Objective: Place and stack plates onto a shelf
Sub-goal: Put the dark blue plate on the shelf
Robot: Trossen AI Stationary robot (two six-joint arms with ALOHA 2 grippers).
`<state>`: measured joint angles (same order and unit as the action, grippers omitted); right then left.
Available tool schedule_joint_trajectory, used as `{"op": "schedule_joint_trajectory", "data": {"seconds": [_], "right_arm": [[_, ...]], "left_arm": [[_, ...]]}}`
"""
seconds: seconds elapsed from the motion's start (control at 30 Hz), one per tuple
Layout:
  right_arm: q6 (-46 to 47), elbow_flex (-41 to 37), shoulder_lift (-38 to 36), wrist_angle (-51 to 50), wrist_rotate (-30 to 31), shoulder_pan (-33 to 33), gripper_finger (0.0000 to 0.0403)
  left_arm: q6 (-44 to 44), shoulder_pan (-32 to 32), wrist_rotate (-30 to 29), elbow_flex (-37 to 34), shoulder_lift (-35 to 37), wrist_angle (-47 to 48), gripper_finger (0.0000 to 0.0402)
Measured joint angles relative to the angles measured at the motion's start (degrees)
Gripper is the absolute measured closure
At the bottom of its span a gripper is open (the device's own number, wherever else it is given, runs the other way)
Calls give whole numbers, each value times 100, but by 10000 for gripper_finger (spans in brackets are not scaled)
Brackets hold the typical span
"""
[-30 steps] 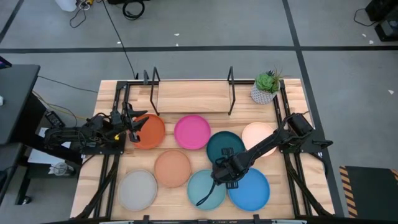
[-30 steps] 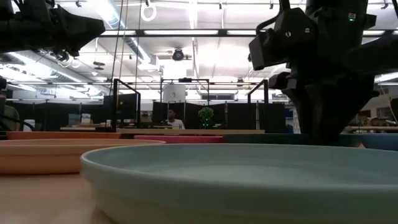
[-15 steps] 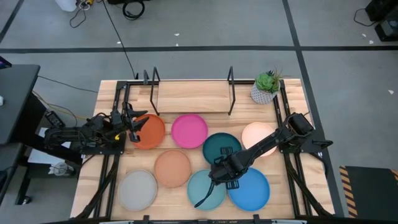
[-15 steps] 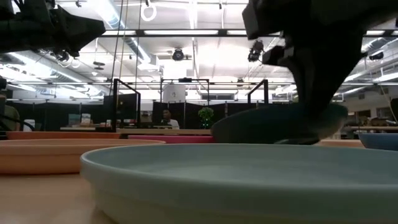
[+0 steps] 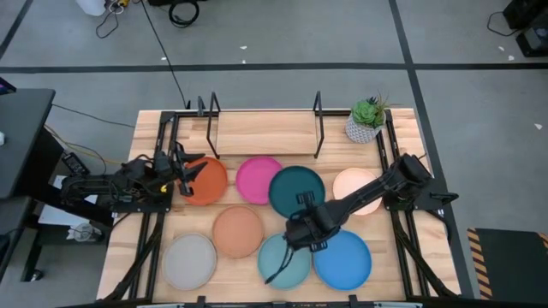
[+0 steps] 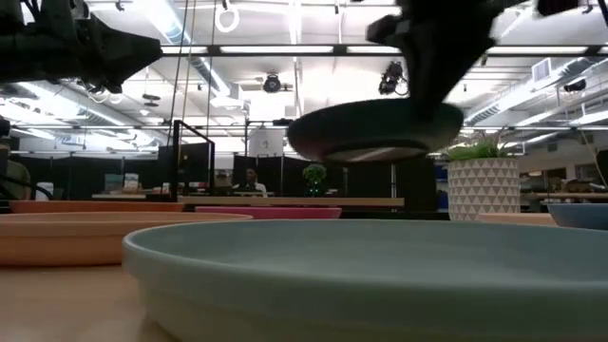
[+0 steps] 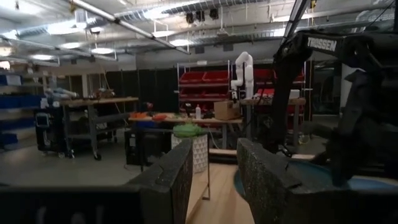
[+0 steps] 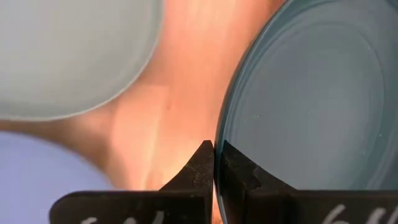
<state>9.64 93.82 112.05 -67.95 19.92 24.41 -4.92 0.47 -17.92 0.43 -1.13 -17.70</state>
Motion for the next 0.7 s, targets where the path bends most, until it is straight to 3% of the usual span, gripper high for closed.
{"op": "schedule_joint_trajectory", "data": {"seconds": [0.43,0.7], "right_arm": [[-1656,-2,0,823,98,-1367,386],[-2444,-106,0,1458,-200,-2320,386]], "left_arm": [[623,0,0,-2,0,513,267],[1088,-2,1,-1,0,856,267]]}}
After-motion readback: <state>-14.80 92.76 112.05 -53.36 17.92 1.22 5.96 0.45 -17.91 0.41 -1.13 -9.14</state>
